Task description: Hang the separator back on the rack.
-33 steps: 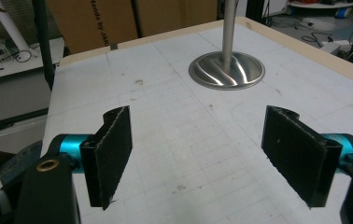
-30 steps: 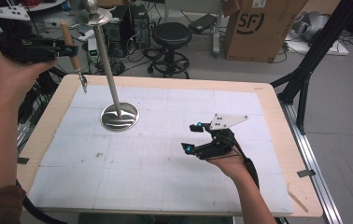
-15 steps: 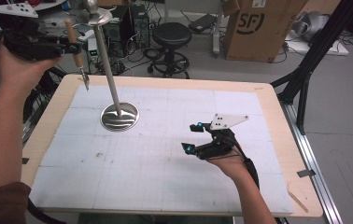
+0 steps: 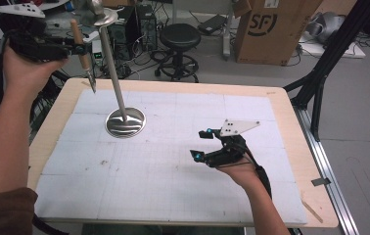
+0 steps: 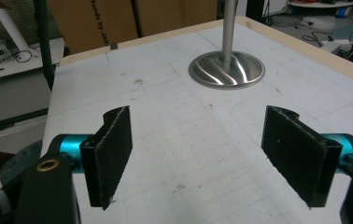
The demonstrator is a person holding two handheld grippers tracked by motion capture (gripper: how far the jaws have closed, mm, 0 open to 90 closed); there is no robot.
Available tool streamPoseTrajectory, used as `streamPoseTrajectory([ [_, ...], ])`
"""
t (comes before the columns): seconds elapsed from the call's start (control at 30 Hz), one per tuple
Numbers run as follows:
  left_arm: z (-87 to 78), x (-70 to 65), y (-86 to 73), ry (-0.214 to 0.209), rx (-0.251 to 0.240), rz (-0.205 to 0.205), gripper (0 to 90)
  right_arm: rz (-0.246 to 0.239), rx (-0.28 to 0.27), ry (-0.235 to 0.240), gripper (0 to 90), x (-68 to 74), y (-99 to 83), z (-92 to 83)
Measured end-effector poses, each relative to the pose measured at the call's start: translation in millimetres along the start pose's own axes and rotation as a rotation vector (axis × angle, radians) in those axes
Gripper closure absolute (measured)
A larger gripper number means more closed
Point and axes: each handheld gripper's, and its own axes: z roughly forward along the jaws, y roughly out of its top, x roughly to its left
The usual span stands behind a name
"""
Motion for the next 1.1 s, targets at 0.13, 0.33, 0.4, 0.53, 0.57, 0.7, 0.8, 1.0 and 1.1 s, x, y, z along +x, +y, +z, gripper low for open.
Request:
streamPoseTrajectory([
  [0.13, 2.1, 0.8, -0.5, -0.006, -0.008, -0.006, 68.1, -0.002, -0.001, -0.001, 24.0, 0.0, 0.0, -0.3],
  [0.33, 6.6, 2.1, -0.9, 0.0, -0.005, -0.017, 68.1, 0.001, 0.002, 0.003, 24.0, 0.3, -0.7, 0.3],
  [0.4, 8.5, 2.0, -1.4, 0.003, -0.008, -0.017, 68.1, 0.001, 0.002, 0.002, 24.0, 0.2, -0.7, 0.3],
  [0.53, 9.4, 2.5, -2.3, -0.008, -0.011, -0.021, 67.5, 0.005, 0.002, 0.001, 24.0, -0.4, -0.9, -0.3],
  [0.57, 9.6, 2.8, -3.0, -0.011, -0.009, -0.02, 67.2, 0.005, -0.001, 0.0, 24.0, -0.6, -1.0, -0.1],
  [0.7, 8.9, 4.1, -6.9, -0.016, -0.017, -0.029, 59.3, 0.004, 0.002, -0.001, 24.0, -0.9, -1.3, -0.2],
  [0.8, 6.8, 4.6, -8.1, -0.013, -0.005, -0.024, 57.7, 0.003, 0.002, 0.002, 24.0, -0.5, -1.2, -0.3],
  [1.0, -0.8, 2.4, -7.8, -0.004, -0.007, -0.032, 50.3, 0.004, -0.003, 0.0, 24.0, -0.5, -1.0, -0.6],
  [1.1, -5.6, 1.3, -10.7, -0.008, -0.025, -0.04, 48.5, 0.003, -0.004, -0.005, 24.1, -0.9, -1.0, -0.8],
])
